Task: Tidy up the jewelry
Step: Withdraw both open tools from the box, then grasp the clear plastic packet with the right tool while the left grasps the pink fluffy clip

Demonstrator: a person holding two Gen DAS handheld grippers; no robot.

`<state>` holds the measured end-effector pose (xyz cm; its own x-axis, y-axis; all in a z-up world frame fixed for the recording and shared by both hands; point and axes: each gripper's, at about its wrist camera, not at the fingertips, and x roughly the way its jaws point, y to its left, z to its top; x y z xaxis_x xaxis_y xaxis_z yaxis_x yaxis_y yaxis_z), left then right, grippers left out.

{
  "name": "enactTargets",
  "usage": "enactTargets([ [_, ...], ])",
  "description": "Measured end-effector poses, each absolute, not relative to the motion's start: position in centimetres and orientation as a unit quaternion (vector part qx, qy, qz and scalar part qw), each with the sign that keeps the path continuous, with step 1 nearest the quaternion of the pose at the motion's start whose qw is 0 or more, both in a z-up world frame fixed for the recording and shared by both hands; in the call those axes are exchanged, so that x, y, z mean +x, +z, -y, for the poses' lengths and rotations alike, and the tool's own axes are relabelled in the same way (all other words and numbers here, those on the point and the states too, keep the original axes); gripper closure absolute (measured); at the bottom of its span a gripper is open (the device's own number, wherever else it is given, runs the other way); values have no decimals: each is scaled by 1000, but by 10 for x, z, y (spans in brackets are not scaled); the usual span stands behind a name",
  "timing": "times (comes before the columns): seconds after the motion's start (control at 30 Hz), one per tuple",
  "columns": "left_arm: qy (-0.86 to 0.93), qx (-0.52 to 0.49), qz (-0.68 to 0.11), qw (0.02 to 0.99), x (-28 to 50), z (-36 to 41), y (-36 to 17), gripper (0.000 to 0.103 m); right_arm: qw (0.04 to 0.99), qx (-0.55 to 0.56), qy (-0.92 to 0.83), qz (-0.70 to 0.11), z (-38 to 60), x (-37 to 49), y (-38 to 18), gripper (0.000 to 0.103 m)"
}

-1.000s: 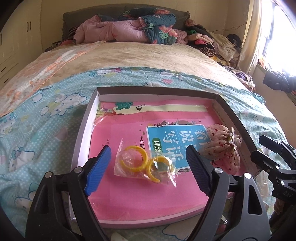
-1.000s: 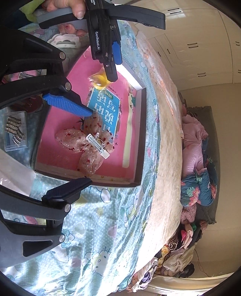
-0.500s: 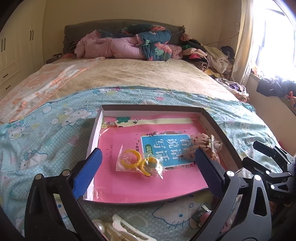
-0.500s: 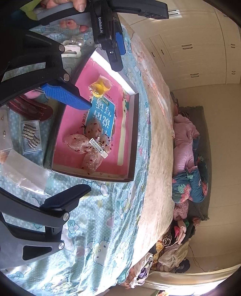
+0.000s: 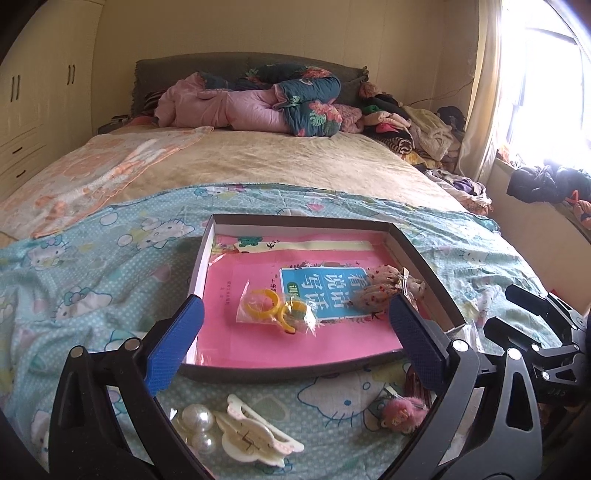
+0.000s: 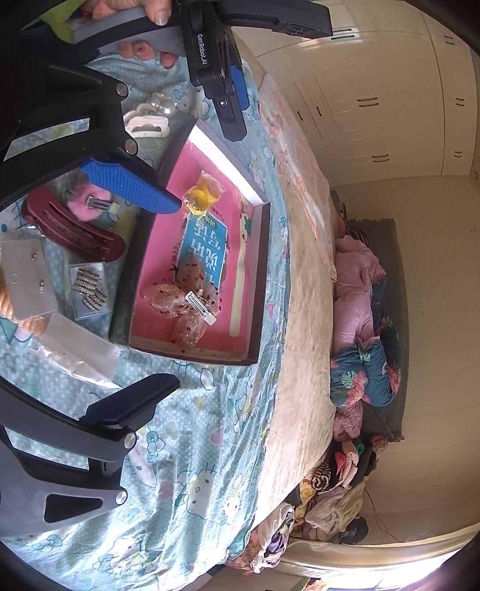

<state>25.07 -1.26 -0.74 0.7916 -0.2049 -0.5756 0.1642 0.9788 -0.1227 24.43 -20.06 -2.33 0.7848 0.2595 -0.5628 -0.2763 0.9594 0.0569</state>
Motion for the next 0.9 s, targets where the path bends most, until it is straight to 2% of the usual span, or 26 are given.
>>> enactTargets([
  [0.9,-106,-25,-312,944,190,19,-22,11,939,-48,164,-298,191,183,-33,17],
])
